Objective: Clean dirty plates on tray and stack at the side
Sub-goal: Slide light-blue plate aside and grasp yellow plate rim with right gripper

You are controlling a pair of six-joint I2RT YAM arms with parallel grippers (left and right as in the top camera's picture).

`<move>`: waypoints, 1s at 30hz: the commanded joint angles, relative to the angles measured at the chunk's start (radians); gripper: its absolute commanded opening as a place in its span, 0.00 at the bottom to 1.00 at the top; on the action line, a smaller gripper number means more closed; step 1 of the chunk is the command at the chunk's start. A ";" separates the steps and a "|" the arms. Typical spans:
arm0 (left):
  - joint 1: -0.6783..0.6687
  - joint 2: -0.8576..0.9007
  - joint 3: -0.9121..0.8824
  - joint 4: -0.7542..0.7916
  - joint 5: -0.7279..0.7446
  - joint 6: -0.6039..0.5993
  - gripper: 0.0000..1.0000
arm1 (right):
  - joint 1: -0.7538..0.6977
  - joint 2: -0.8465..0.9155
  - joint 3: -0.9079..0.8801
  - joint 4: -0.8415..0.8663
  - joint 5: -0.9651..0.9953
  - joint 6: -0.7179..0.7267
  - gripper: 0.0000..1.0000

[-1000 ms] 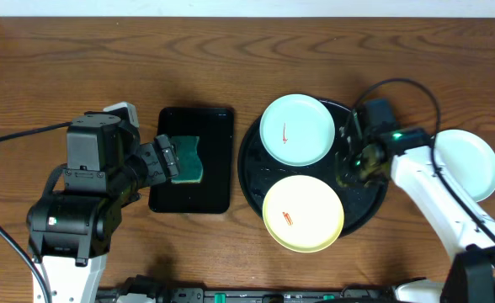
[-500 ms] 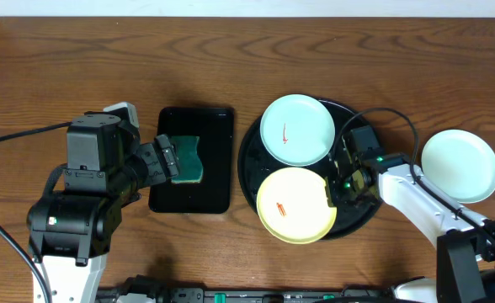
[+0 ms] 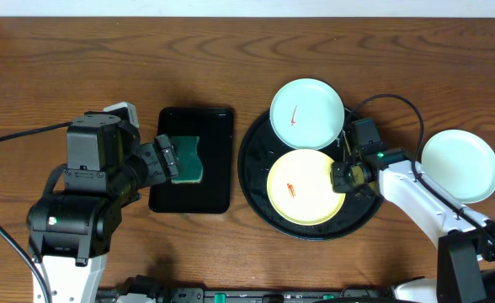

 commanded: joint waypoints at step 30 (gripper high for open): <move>-0.036 0.098 -0.034 0.030 0.055 -0.005 0.87 | -0.004 -0.003 0.236 -0.208 -0.129 -0.119 0.24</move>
